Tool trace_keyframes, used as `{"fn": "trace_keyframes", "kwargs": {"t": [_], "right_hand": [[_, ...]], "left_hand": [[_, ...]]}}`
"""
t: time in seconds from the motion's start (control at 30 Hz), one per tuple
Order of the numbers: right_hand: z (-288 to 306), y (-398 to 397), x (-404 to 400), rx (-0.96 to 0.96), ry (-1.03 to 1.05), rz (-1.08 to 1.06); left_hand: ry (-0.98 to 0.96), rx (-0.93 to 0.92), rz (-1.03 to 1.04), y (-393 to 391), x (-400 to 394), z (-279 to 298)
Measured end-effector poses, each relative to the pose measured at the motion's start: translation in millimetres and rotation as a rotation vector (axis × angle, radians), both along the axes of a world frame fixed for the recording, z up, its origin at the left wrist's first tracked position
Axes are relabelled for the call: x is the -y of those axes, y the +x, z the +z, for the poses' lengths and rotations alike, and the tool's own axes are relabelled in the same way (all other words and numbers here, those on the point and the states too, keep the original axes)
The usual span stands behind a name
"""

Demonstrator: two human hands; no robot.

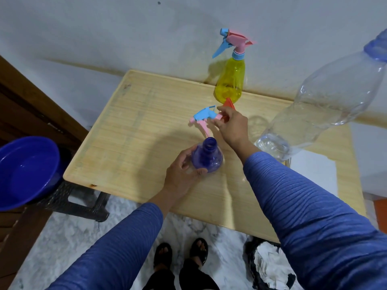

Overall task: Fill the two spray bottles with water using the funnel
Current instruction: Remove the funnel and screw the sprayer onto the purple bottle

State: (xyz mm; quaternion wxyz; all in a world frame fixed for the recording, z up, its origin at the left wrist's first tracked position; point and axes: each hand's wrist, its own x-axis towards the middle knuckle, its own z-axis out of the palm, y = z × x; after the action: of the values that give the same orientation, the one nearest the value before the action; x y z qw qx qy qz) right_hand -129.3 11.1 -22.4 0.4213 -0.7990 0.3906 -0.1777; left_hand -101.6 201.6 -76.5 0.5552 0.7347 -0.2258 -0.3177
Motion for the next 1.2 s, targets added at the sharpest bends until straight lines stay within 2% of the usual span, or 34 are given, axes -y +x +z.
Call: {"fn": "trace_keyframes", "kwargs": {"t": [0.23, 0.5, 0.67, 0.77, 1.2], "right_hand": [[74.0, 7.8, -7.9, 0.335, 0.054, -0.119], [137.2, -18.8, -41.9, 0.521, 0.06, -0.031], [148.9, -34.5, -48.8, 0.62, 0.279, -0.094], [145.7, -38.2, -56.7, 0.643, 0.326, -0.132], [132.1, -51.1, -71.6, 0.599, 0.232, -0.173]], "left_hand": [[0.017, -0.007, 0.006, -1.8, -2.3, 4.9], [-0.014, 0.029, -0.021, -2.3, -2.2, 9.3], [-0.062, 0.05, -0.022, -3.4, -4.6, 3.5], [-0.073, 0.034, -0.006, -4.3, -4.9, 1.6], [-0.087, 0.051, -0.034, -2.5, -5.4, -1.5]]}}
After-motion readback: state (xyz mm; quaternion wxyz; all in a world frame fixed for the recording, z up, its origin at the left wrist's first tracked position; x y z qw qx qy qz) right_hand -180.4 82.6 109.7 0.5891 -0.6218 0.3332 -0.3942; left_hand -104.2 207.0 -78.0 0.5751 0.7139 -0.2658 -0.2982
